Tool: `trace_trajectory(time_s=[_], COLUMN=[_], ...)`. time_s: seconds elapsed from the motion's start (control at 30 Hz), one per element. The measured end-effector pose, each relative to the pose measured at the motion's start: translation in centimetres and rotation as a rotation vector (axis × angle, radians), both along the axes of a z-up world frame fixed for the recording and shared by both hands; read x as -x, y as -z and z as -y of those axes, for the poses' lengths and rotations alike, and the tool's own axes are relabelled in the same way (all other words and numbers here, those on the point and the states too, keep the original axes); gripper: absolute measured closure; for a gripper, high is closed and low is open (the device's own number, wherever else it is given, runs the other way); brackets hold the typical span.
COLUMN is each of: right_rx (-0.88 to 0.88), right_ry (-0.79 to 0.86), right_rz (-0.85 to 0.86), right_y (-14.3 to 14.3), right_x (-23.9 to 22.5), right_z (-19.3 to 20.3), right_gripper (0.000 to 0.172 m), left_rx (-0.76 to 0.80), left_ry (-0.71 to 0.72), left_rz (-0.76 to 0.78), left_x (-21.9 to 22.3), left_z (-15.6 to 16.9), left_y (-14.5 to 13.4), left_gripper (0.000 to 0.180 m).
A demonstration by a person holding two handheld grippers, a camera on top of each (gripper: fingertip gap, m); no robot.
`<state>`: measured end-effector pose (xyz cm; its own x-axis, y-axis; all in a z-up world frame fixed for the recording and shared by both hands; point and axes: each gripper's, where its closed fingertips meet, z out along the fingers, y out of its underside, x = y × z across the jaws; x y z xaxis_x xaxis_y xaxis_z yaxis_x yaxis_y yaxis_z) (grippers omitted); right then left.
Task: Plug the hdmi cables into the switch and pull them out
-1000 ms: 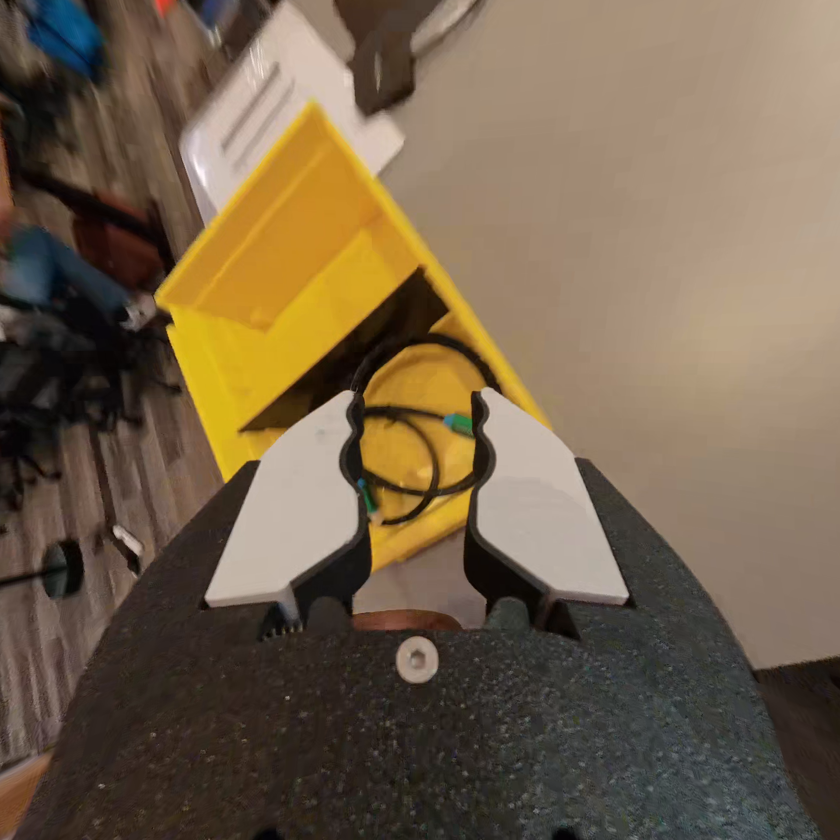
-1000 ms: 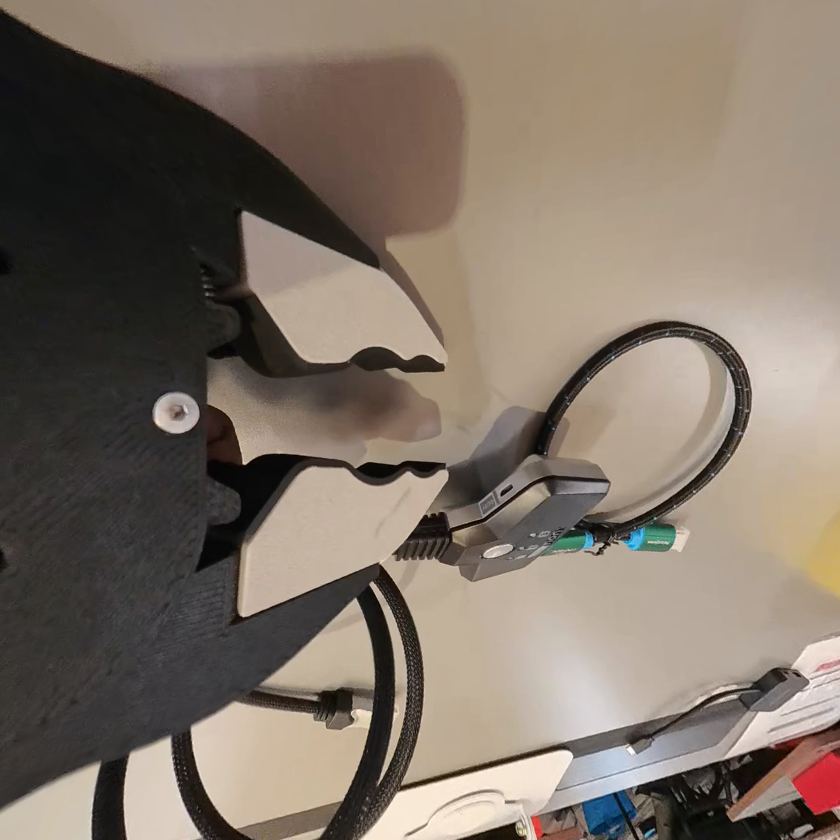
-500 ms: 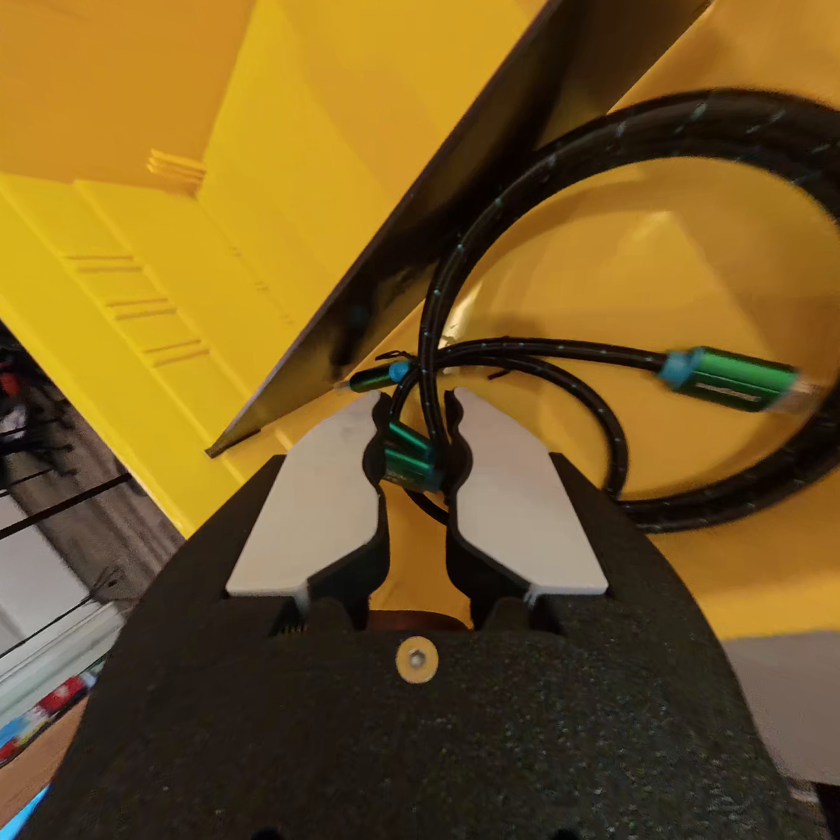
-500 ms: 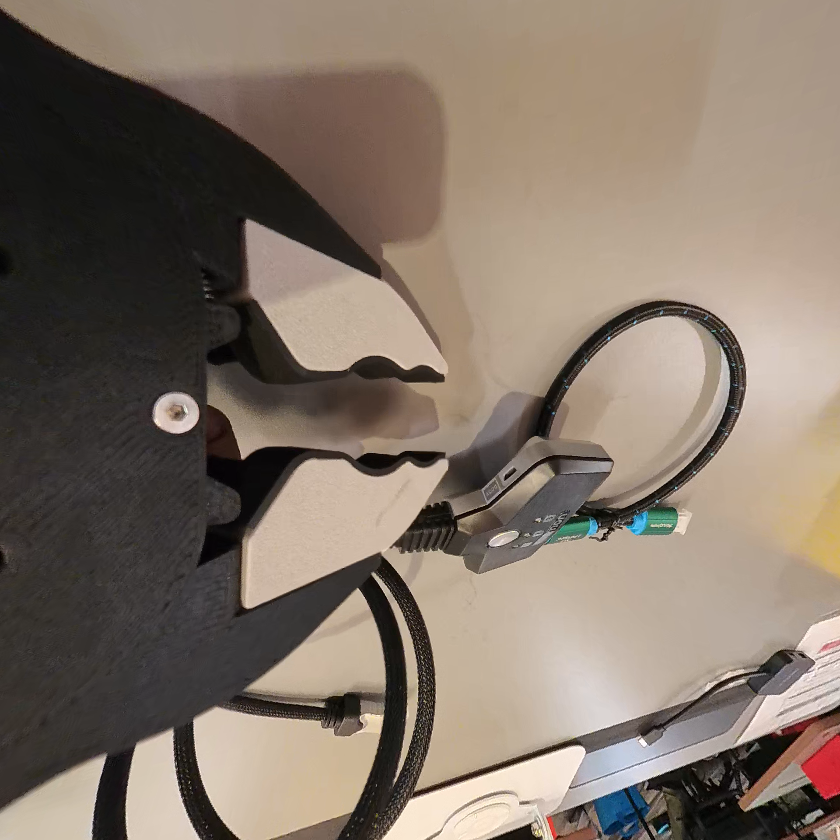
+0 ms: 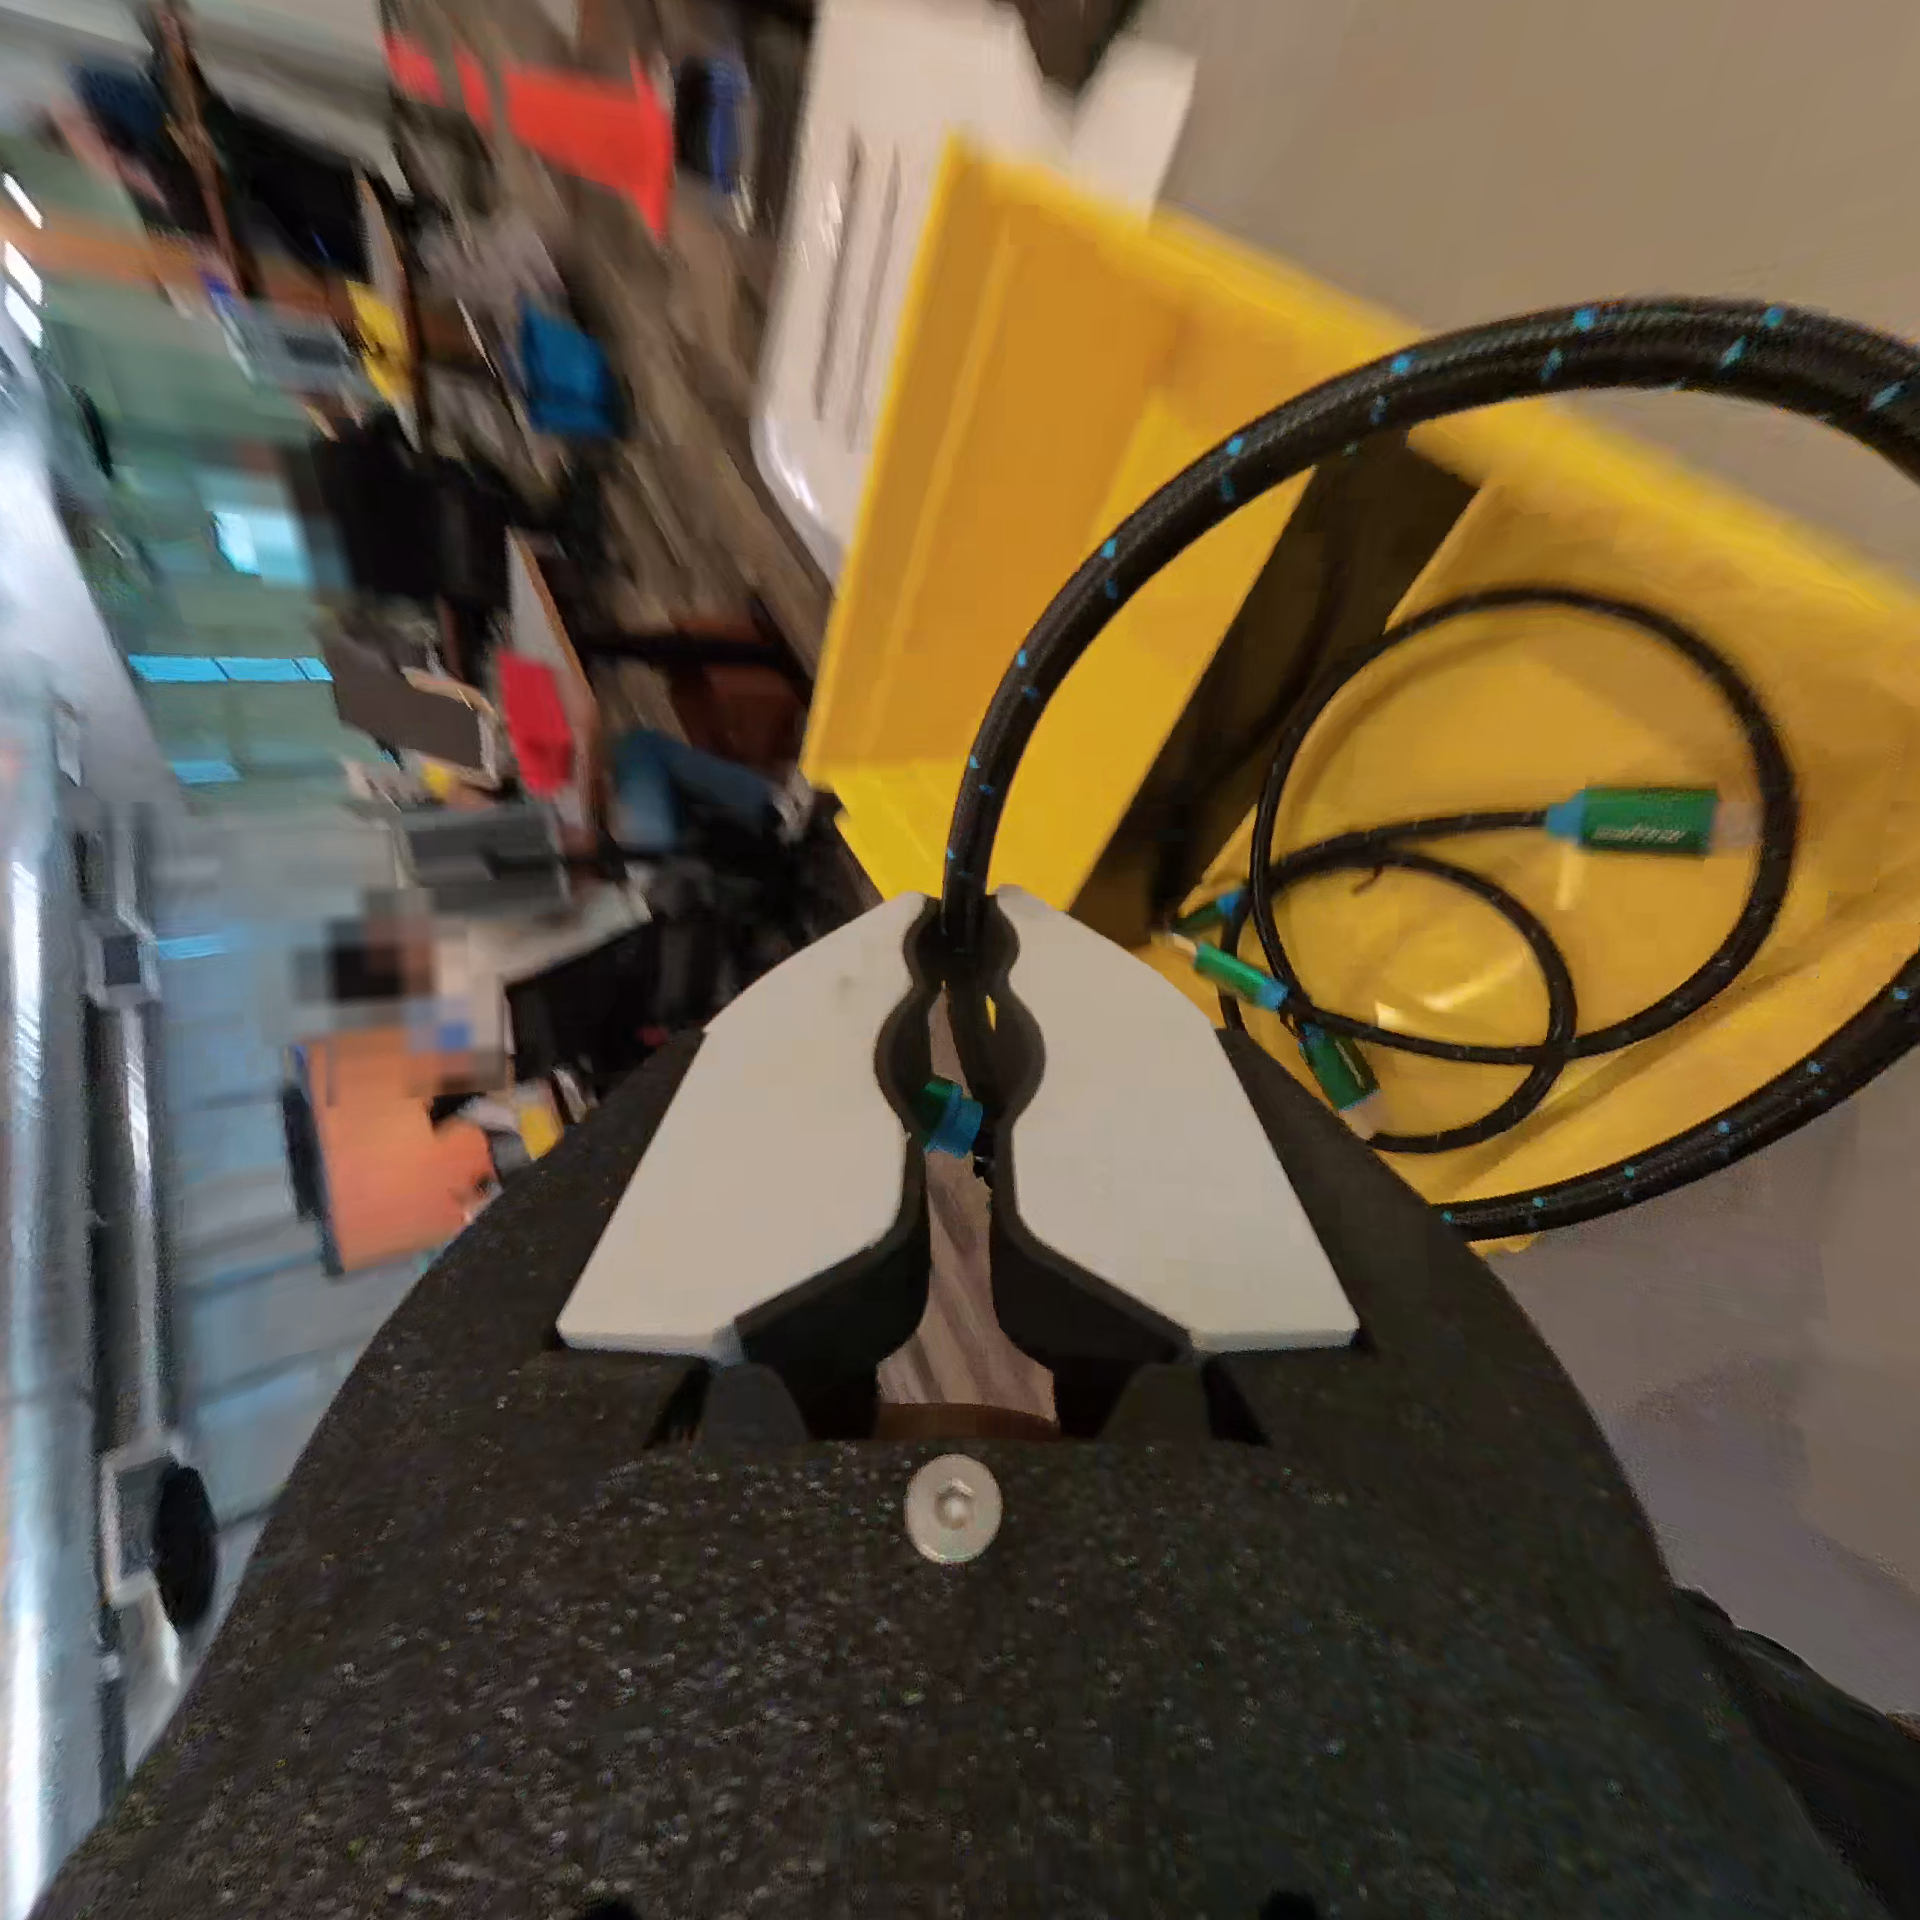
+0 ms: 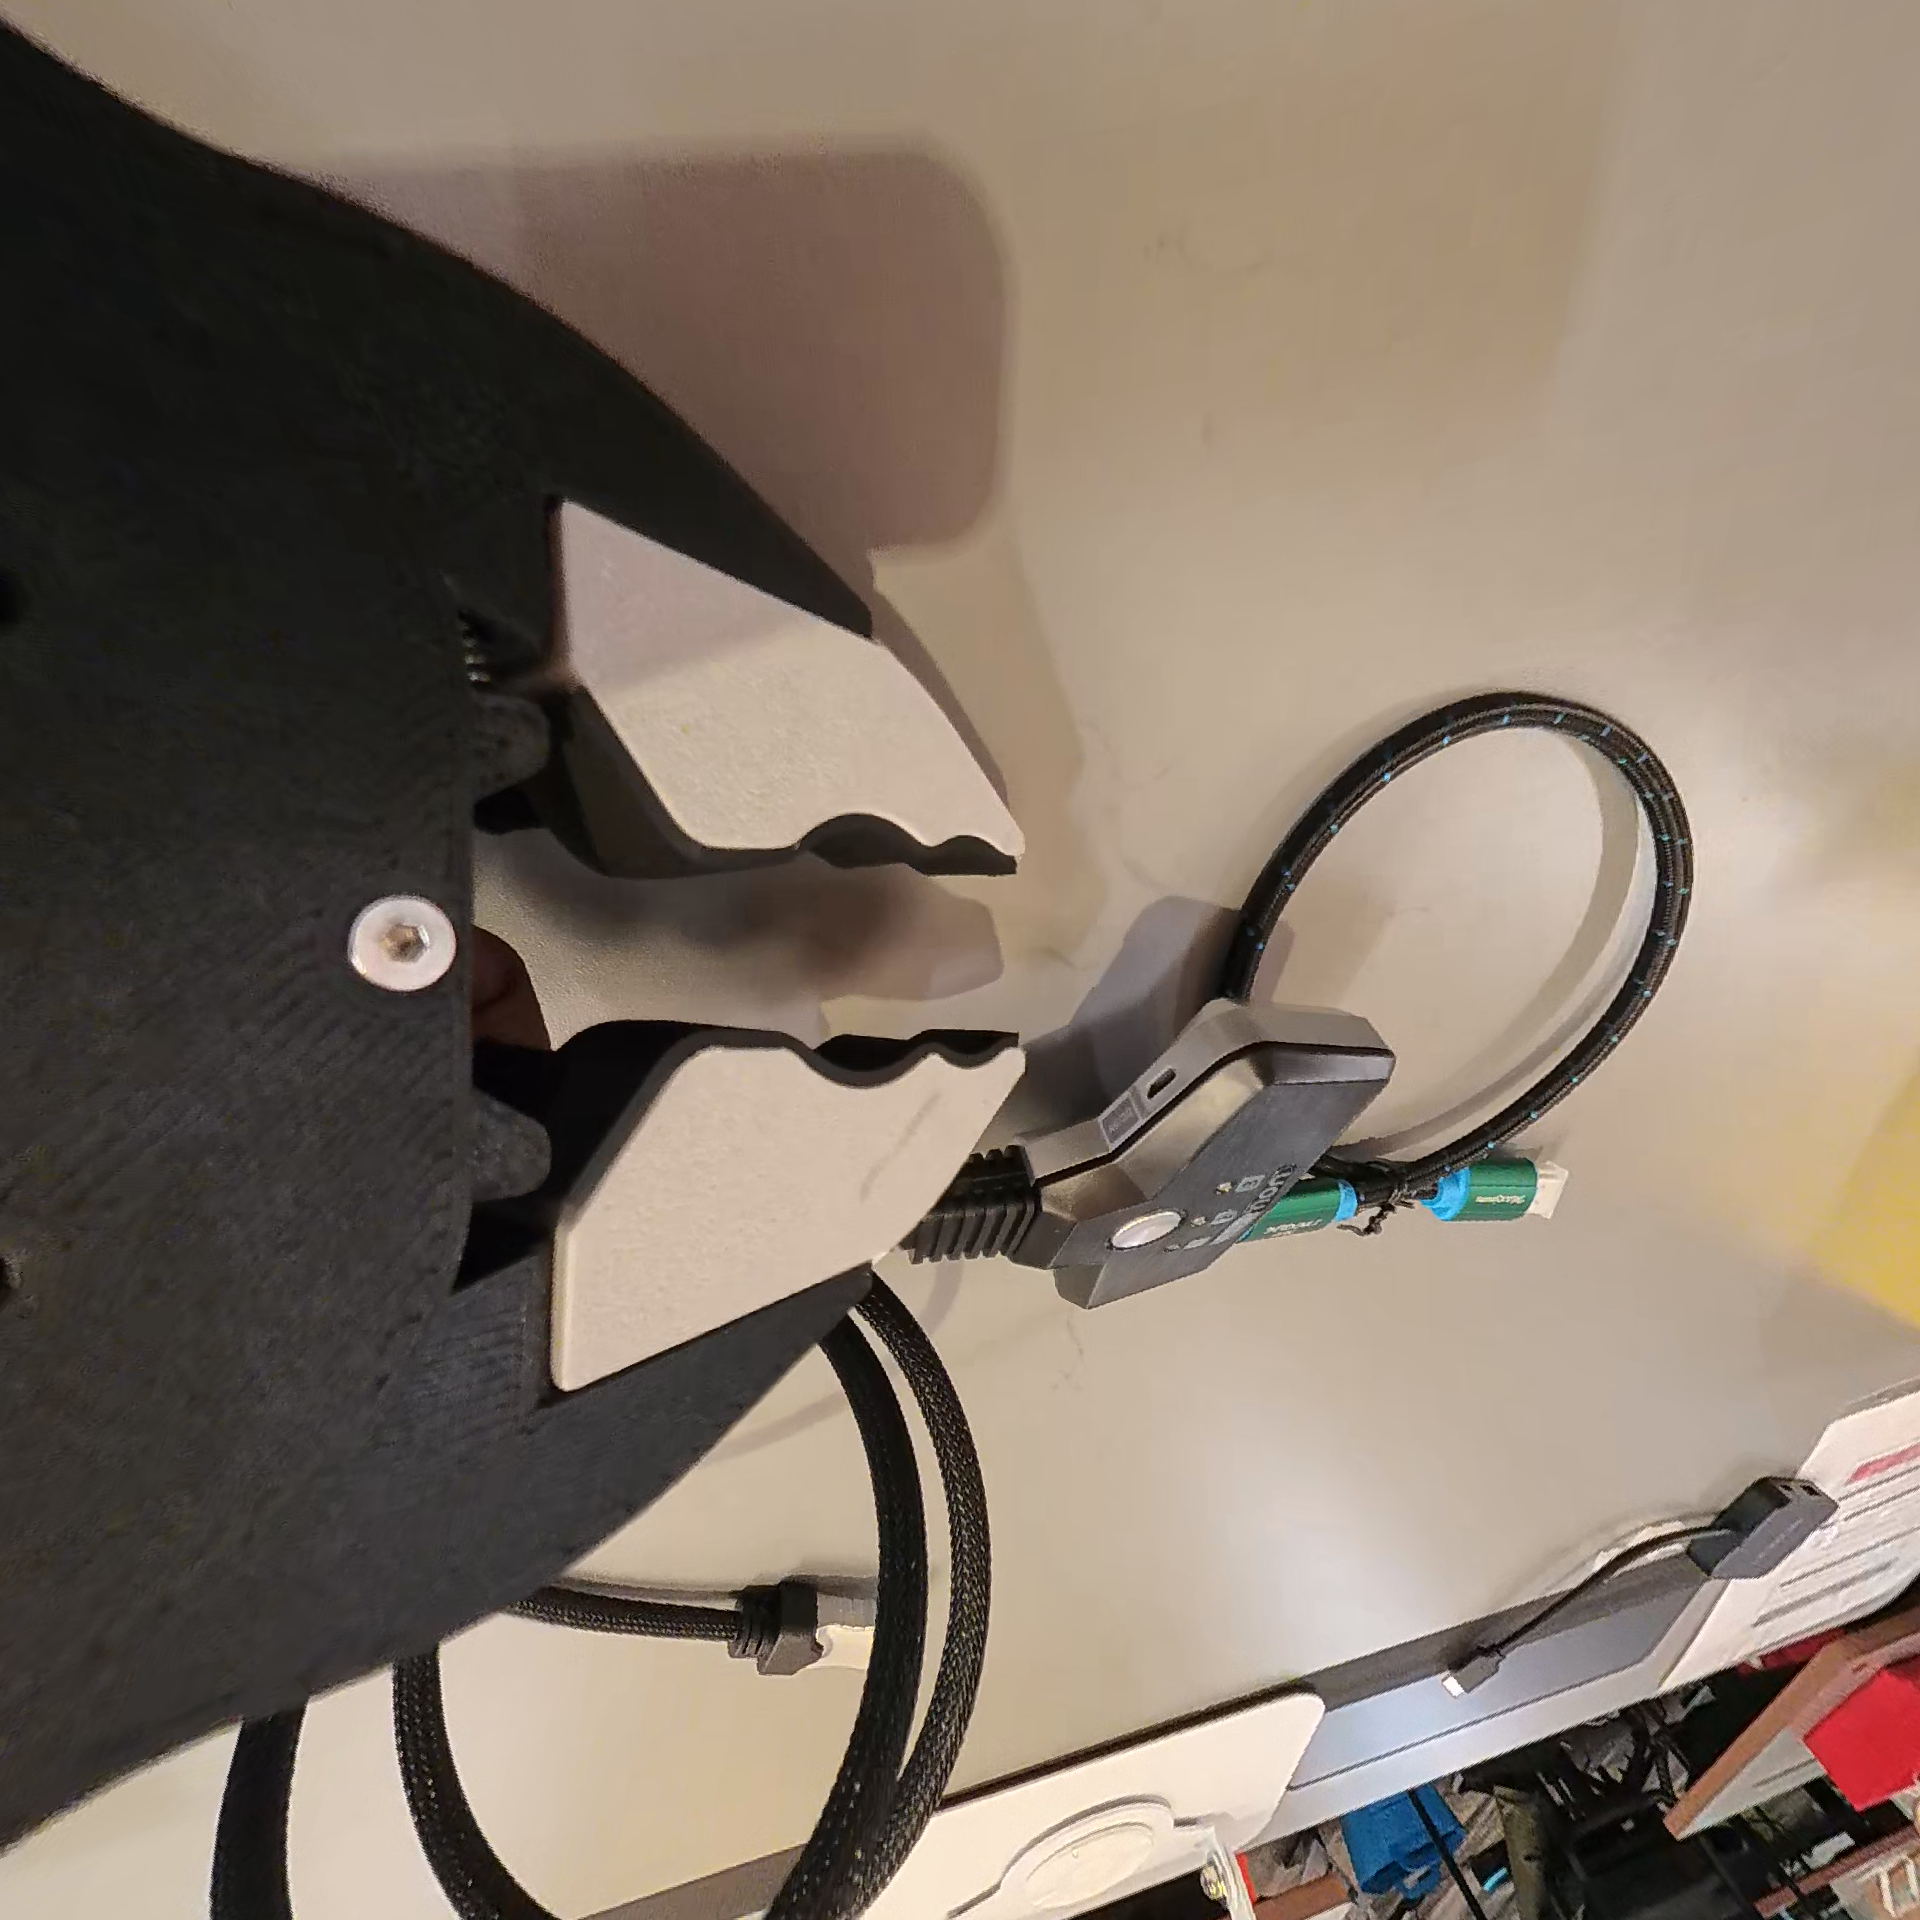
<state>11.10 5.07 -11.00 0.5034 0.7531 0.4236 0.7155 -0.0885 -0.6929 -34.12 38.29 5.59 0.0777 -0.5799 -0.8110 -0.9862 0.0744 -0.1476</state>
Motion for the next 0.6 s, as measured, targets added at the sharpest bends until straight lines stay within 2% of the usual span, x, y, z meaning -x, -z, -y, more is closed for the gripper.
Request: trace_trajectory(time_s=[0.1,0.17,0.27,0.37,0.5,0.6], right_rx=[-0.020,-0.047,-0.103,-0.156,-0.224,-0.311], right_ry=[-0.004,-0.008,-0.009,-0.017,-0.032,-0.023], right_rz=[0.018,0.047,0.104,0.113,0.094,0.073], right_y=[-0.1,-0.1,-0.2,-0.9,-2.2,-3.7], right_x=[0.1,0.2,0.2,0.6,1.3,1.5], right_z=[-0.1,-0.1,-0.2,-0.3,-0.2,-0.6], right_gripper=[0.143,0.142,0.140,0.139,0.140,0.140], left_rx=[-0.053,-0.037,0.026,0.078,0.169,0.223], left_ry=[0.254,0.465,0.775,0.974,1.215,1.324], left_rz=[-0.003,-0.004,-0.014,-0.022,-0.045,-0.067], left_x=[-6.6,-12.1,-20.0,-26.3,-32.2,-35.0], left_z=[4.3,8.2,14.4,19.2,24.6,27.3], left_y=[-3.1,-2.9,0.1,4.3,9.9,12.4], left_gripper=[0.174,0.174,0.174,0.174,0.174,0.174])
